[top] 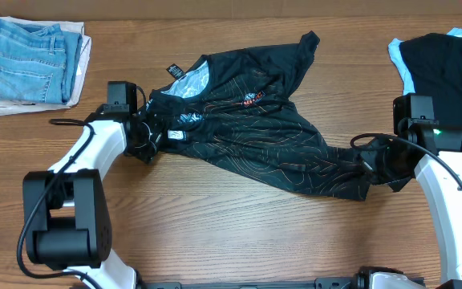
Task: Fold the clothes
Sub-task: 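Reach the left gripper to the jersey's left edge and grasp it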
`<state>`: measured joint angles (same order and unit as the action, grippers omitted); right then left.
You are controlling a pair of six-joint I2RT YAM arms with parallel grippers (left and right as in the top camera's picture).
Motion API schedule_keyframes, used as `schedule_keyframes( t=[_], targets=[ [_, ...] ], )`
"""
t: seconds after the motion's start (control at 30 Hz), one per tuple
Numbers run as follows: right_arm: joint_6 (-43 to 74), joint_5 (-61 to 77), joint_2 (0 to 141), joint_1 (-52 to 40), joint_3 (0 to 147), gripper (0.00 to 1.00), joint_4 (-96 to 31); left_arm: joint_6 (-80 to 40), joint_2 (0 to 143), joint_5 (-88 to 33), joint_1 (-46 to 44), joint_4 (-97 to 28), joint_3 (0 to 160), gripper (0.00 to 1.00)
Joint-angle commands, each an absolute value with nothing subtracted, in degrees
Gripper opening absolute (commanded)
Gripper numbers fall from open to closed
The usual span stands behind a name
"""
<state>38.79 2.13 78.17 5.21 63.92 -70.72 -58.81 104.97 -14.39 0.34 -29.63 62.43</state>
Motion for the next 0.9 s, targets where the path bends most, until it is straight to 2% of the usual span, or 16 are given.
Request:
schedule_keyframes(
  t=[0.0,0.17,0.3,0.47,0.7,0.87],
  targets=[
    [38.6,1.6,77.9,5.2,63.9,0.05,-70.6,-60.1,106.2,-14.7,0.1,-29.3,63.6,0.63],
    [38.6,1.6,77.9,5.2,63.9,0.05,-70.4,-60.0,106.0,-14.9,0.1,-29.3,63.6,0.47],
    [38.6,1.6,77.9,5.2,63.9,0.05,-70.3,-59.1,105.9,-15.1,0.1,-30.1,63.9,0.42],
    [38.6,1.6,77.9,5.2,63.9,0.05,-70.3,-58.2,105.6,-15.2,0.1,-32.8,65.1,0.43],
    [38.6,1.6,77.9,5.2,63.9,0.05,-70.3,-55.3,104.7,-14.9,0.1,-40.5,70.1,0.55],
    [38.6,1.6,77.9,5.2,63.9,0.06,-70.2,-55.3,104.8,-14.6,0.1,-40.4,70.3,0.57]
  ],
)
